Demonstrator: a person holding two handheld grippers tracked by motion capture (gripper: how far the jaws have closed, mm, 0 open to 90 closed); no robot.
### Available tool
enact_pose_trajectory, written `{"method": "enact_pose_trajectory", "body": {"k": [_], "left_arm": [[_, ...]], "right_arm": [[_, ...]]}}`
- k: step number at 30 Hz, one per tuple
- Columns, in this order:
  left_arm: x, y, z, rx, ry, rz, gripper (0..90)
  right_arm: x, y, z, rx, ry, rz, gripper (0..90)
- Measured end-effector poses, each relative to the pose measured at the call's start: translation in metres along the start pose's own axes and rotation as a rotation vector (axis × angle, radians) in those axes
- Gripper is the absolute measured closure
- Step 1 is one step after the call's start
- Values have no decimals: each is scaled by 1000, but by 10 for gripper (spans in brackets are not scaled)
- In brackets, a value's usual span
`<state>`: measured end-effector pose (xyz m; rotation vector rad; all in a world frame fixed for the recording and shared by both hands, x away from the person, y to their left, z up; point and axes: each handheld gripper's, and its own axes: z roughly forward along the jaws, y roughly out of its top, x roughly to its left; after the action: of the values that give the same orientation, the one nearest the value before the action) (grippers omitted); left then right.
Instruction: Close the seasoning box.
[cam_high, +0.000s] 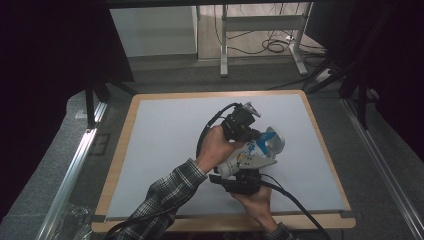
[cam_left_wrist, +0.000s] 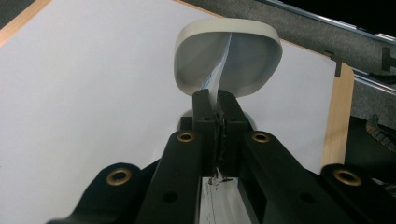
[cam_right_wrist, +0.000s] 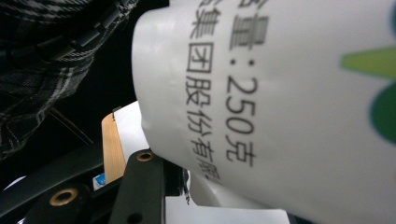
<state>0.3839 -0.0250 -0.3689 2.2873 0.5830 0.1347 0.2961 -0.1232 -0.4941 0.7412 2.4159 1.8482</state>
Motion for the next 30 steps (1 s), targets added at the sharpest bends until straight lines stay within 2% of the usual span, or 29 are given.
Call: {"method": "enact_pose_trajectory", "body": {"k": [8,10,21,30], "left_arm": [[1,-3,-3,-5,-8,-9,880],[1,-4,-5,-9,-13,-9,880],[3,-9,-11,-22,-27,-26,881],[6,-14,-18,-24,-36,-37,881]], "right_arm": [[-1,-2,2,19,-15,-8,612],[-2,-3,2,27,-28,-25,609],[-4,-8,6,57,-58,-48,601],[-6,-12,8,89,-79,-39,597]]}}
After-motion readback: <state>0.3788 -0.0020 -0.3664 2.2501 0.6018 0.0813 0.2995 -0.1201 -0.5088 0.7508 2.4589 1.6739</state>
